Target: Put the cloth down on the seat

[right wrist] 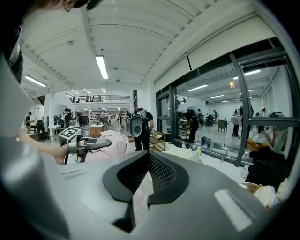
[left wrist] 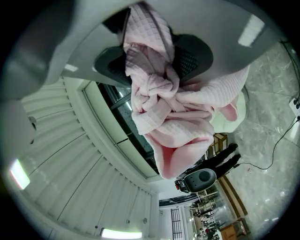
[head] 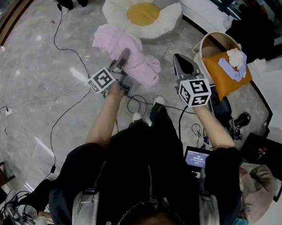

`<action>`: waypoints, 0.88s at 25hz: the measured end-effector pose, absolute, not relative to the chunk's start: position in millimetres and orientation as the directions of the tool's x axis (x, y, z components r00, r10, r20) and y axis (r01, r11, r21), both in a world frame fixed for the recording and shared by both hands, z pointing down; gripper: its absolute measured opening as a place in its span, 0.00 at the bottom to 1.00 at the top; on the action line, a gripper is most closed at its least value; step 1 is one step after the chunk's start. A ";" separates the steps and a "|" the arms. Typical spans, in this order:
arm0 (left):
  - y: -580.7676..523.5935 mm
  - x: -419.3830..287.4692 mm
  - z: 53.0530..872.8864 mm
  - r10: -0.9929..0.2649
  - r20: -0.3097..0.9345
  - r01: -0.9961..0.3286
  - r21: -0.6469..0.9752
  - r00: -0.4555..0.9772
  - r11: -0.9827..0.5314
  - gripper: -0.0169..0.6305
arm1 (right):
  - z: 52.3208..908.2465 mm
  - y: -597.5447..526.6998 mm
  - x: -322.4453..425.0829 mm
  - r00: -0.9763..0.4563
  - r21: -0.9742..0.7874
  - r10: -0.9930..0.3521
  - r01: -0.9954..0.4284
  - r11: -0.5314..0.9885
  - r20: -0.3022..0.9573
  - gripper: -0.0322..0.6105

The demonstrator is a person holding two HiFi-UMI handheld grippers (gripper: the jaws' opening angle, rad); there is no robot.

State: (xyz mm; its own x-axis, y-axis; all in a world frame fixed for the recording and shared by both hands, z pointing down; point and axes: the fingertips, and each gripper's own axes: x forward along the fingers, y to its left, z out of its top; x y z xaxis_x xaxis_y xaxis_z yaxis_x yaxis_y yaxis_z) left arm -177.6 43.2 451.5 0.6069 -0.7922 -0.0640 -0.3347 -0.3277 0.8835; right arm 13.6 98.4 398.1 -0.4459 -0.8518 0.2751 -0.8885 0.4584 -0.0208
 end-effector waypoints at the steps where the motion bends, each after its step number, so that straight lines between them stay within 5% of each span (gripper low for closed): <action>1: 37.2 -176.5 453.5 -0.794 -0.061 -0.335 0.885 0.605 -0.324 0.41 | 400.0 93.5 14.3 -0.448 -0.022 -0.850 -0.887 0.461 0.277 0.05; 22: -188.4 -97.1 463.6 -0.848 -0.032 -0.380 0.885 0.529 -0.270 0.41 | 408.9 -165.2 94.0 -0.559 -0.067 -0.786 -0.824 0.563 0.266 0.05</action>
